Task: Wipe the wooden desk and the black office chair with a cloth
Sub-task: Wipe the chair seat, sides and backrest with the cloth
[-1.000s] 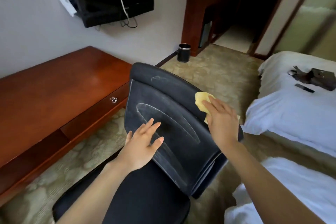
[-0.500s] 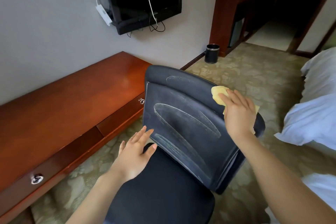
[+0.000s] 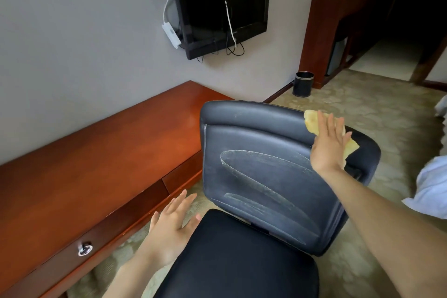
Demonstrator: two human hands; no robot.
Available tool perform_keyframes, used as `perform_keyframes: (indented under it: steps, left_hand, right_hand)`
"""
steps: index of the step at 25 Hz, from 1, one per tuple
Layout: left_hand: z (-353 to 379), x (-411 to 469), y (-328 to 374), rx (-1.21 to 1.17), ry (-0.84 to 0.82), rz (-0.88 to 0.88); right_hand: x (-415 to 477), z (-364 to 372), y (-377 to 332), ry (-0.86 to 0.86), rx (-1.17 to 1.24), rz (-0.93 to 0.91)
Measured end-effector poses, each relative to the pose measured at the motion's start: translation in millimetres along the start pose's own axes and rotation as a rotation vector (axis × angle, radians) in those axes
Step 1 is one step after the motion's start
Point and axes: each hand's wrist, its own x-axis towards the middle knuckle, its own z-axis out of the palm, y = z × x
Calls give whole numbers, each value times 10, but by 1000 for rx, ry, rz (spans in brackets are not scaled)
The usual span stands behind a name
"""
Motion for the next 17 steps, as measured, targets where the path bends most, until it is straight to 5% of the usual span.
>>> perform_keyframes:
  steps: [6, 17]
  left_hand:
    - [-45, 99, -462, -13, -12, -16]
    - [-35, 508, -720, -39, 101, -78]
  right_hand:
    - [315, 278, -463, -92, 74, 97]
    - [501, 898, -1312, -155, 286, -43]
